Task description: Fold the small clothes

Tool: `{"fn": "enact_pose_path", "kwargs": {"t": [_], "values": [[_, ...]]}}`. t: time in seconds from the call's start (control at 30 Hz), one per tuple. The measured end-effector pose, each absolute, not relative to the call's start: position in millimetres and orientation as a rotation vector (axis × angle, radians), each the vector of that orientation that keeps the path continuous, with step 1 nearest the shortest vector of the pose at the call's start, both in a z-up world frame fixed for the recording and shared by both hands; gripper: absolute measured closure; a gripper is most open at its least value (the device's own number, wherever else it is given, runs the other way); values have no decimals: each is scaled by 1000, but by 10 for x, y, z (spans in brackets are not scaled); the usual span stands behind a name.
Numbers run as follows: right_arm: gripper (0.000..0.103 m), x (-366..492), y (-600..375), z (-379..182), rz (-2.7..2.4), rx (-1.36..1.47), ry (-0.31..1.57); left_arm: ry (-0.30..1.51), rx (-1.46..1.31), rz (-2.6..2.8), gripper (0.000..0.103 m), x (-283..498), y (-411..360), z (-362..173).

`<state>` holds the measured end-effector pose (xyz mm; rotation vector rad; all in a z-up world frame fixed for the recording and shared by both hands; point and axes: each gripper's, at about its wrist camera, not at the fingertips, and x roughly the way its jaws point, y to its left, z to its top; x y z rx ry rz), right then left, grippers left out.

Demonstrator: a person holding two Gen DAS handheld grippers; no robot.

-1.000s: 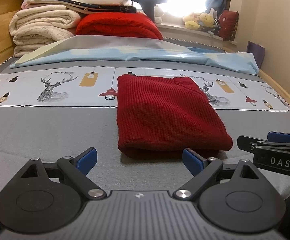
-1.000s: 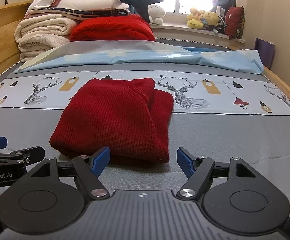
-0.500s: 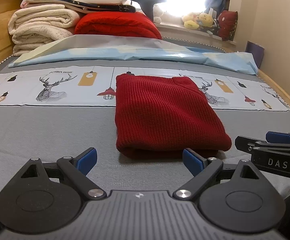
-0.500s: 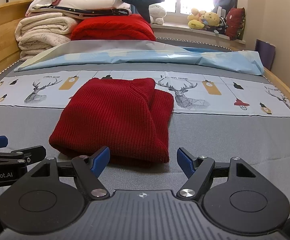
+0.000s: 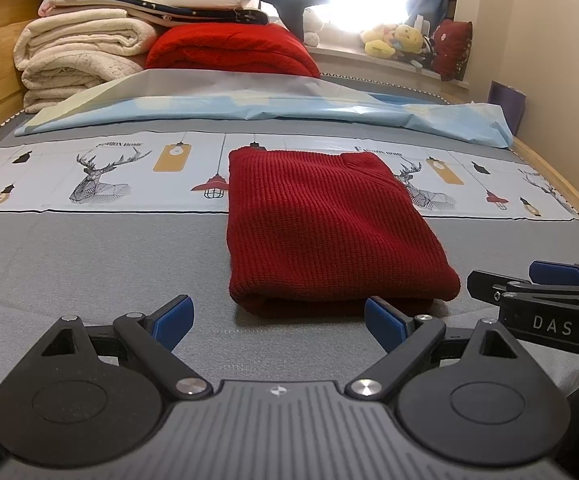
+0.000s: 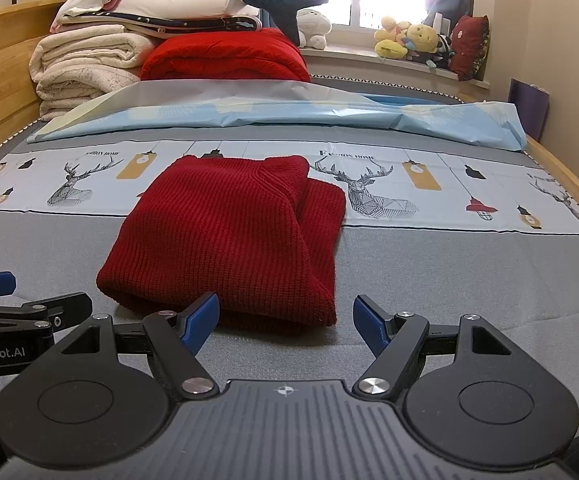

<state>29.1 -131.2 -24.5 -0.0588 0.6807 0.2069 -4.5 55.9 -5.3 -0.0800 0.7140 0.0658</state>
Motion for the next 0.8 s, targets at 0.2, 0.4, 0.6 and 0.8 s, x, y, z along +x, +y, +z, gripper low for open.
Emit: {"fn": "enact_pose_path", "kwargs": {"t": [0.2,0.4,0.6,0.8], "values": [[28,289,-1305,-243,206,-58,681,714,-81,66,8,-46,554,-54],[28,289,-1312,-247,207,-59,681,712,-77,55,8,-40,545,-62],[28,290,-1314,-249,207,-61,680,712,-75,51,8,-34,539,-66],[28,292,-1327,-258,207,-61,681,711,-75,50,8,-32,540,-67]]}}
